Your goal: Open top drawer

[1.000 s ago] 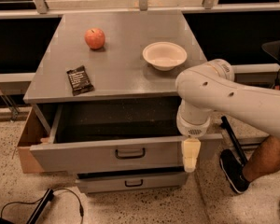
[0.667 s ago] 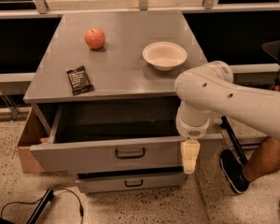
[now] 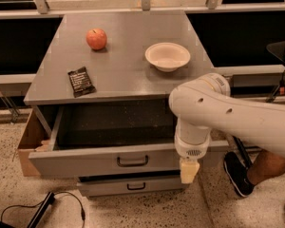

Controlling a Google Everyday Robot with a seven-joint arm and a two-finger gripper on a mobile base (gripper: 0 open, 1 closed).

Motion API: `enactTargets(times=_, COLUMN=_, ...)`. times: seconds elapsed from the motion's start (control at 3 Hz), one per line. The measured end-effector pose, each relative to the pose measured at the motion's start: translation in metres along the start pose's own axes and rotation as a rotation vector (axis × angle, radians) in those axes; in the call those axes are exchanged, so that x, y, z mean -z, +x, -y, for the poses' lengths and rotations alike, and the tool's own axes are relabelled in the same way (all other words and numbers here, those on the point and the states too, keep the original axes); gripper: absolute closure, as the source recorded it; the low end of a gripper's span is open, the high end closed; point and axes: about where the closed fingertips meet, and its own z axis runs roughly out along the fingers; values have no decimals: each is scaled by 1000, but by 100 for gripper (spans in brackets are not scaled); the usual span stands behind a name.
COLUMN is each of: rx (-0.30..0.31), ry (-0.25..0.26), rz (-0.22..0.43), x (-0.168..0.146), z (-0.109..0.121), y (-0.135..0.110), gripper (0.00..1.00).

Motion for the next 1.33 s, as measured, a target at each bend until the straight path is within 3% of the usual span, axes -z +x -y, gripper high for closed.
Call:
enactTargets(times=0.67, rx=-42, ry=-16, rz=-66, x=28, z=-56, y=-3, gripper=87)
enactTargets(times=1.0, rx=-49, ry=5, rz=-75, x=38, z=-59, y=-2, gripper=80)
enactTargets(times=1.33, rx=-49, ry=4, rz=-76, x=37, z=-60, y=-2, gripper=56)
